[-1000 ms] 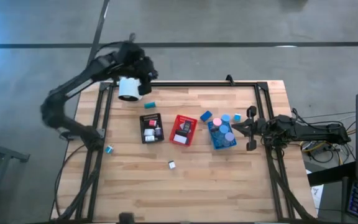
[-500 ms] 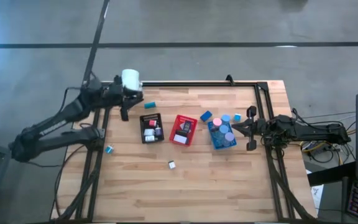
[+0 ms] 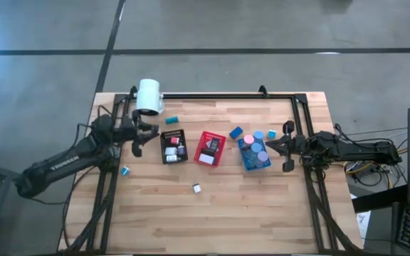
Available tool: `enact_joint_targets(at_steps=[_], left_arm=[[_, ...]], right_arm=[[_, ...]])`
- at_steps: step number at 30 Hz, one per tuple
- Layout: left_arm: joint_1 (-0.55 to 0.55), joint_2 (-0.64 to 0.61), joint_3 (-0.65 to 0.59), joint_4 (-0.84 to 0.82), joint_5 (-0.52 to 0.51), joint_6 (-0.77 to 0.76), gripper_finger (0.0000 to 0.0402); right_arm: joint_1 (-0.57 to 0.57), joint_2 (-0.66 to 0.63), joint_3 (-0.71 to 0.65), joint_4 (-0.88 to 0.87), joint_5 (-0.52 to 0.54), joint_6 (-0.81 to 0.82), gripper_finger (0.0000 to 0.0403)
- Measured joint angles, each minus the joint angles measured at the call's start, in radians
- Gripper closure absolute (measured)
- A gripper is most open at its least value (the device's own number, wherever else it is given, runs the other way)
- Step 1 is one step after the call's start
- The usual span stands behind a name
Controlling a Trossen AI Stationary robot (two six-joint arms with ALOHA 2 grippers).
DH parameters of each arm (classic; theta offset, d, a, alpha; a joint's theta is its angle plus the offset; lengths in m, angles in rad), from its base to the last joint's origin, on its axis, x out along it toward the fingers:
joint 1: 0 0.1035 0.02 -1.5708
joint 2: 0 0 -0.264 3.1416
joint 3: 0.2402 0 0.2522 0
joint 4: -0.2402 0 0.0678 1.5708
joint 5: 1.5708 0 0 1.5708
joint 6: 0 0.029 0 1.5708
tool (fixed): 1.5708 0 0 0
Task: Pick & Place Office items
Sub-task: Put the top black charger adapter into the black bin
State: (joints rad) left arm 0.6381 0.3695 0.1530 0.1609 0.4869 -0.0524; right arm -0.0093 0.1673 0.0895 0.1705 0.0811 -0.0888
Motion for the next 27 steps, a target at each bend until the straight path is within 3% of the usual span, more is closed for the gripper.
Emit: enact_joint_targets(at_steps=[11,27], left_arm=[[-0.004,-0.118,-0.128,0.056,0.045,0.056,0.0269],[-0.003,-0.143,-0.147,0.032,0.06,0.094,0.0269]], right_arm=[[0.0,0.0,-0.009,0.026,0.001,-0.001,0.039],[0.0,0.006,-0.03,0.056,0.027,-0.019,0.039]])
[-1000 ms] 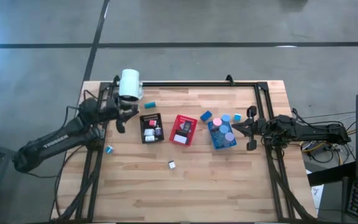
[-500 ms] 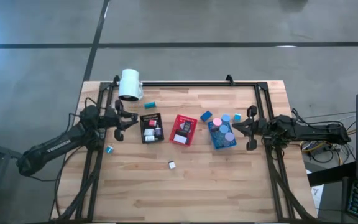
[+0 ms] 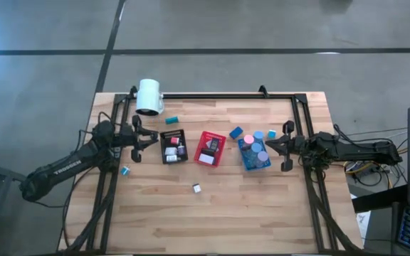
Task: Pick & Place Office items
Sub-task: Put the top black charger adapter into the black bin
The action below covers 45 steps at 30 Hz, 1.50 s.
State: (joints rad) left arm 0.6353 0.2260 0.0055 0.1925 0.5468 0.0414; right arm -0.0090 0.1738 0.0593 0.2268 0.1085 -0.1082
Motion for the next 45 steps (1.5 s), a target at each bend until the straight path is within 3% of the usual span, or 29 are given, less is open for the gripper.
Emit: enact_joint_targets(at_steps=[20,26,31,45], left_arm=[[-0.001,0.001,0.003,0.006,-0.01,-0.049,0.0269],[-0.006,0.049,0.159,-0.128,-0.118,-0.08,0.0269],[-0.016,0.185,0.312,-0.257,-0.212,-0.063,0.0269],[-0.119,0.749,0.565,-0.506,-0.263,0.078,0.0269]], right_arm=[[0.0,-0.001,0.0,0.018,0.0,0.003,0.039],[0.0,0.0,0.0,0.031,0.0,0.003,0.039],[0.0,0.0,0.0,0.045,0.0,0.003,0.039],[0.0,0.001,0.0,0.041,0.0,0.003,0.039]])
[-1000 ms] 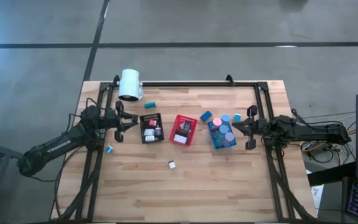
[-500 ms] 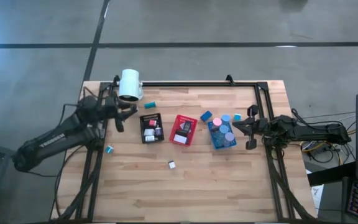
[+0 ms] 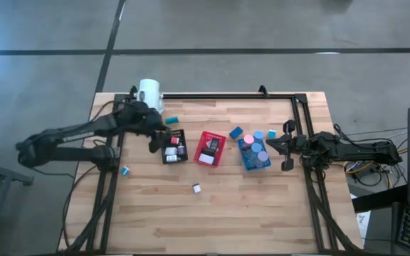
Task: Pick & Place Office items
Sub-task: Put the top black charger adapter into the black bin
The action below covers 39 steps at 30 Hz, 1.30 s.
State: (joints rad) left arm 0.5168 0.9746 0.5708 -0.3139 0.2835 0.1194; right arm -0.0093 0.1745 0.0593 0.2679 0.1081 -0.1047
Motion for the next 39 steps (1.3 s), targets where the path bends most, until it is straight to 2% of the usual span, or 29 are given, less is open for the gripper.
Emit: enact_joint_targets(at_steps=[3,8,16,23,29,35,39], left_arm=[[-0.031,0.091,0.022,-0.01,-0.009,0.001,0.0269],[-0.089,0.219,0.052,-0.028,-0.097,-0.007,0.0269],[-0.128,0.368,0.064,-0.032,-0.18,-0.012,0.0269],[-0.129,0.442,0.068,-0.022,-0.204,-0.008,0.0269],[-0.129,0.435,0.066,-0.021,-0.206,-0.004,0.0266],[-0.129,0.413,0.063,-0.03,-0.211,-0.007,0.0174],[-0.129,0.412,0.063,-0.027,-0.212,-0.011,0.0137]], right_arm=[[0.0,0.001,0.0,-0.001,0.0,0.0,0.039],[0.0,0.004,0.0,-0.001,0.0,-0.003,0.039],[0.0,0.005,0.0,-0.001,0.0,0.0,0.039],[0.0,0.005,0.0,-0.001,0.0,0.0,0.039],[0.0,0.005,0.0,-0.001,0.0,0.0,0.039],[0.0,0.005,0.0,-0.001,0.0,0.0,0.039],[0.0,0.005,0.0,-0.001,0.0,0.0,0.039]])
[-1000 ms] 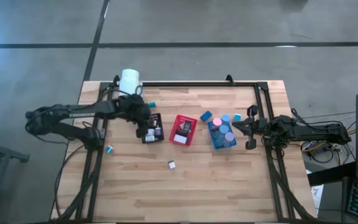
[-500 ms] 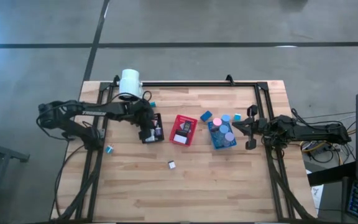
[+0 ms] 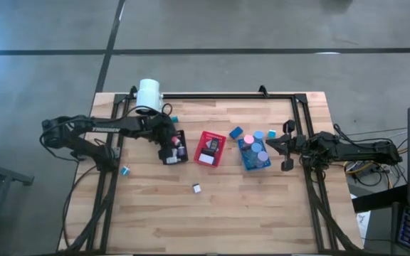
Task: Pick & Place Office items
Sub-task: Put the top black charger adapter into the black bin, then put the blue digital clock into the red bin
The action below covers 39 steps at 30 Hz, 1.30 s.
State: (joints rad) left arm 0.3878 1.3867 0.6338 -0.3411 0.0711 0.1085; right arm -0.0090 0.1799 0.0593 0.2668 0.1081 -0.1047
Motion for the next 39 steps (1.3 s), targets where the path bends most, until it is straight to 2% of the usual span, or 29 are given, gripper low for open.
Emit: enact_joint_targets(at_steps=[7,12,15,17,20,23,27,32,39], left_arm=[[0.0,-0.065,0.028,-0.005,0.014,0.053,0.0132],[0.0,-0.244,0.055,0.007,0.087,0.117,0.0137],[0.0,-0.377,0.029,0.093,0.107,0.131,0.0149],[0.0,-0.465,-0.024,0.18,0.118,0.125,0.0167],[0.0,-0.585,-0.143,0.324,0.185,0.098,0.0216],[0.0,-0.688,-0.272,0.459,0.252,0.076,0.0286],[0.002,-0.778,-0.408,0.643,0.258,0.022,0.0382],[0.002,-0.844,-0.494,0.685,0.259,0.018,0.0388],[0.002,-0.862,-0.559,0.685,0.258,0.038,0.0395]], right_arm=[[0.0,0.0,0.0,0.0,0.0,0.0,0.039],[0.0,0.001,0.0,0.0,0.0,-0.001,0.039],[0.0,0.001,0.0,0.0,0.0,-0.004,0.039],[0.0,0.001,0.0,0.0,0.0,-0.006,0.039],[0.0,0.001,-0.001,0.0,0.0,0.001,0.039],[0.0,0.001,-0.006,0.0,-0.003,0.003,0.039],[0.0,0.004,-0.013,-0.001,-0.003,-0.002,0.039],[0.0,0.009,-0.014,0.0,-0.004,-0.025,0.039],[0.0,0.049,-0.014,0.003,-0.003,-0.045,0.039]])
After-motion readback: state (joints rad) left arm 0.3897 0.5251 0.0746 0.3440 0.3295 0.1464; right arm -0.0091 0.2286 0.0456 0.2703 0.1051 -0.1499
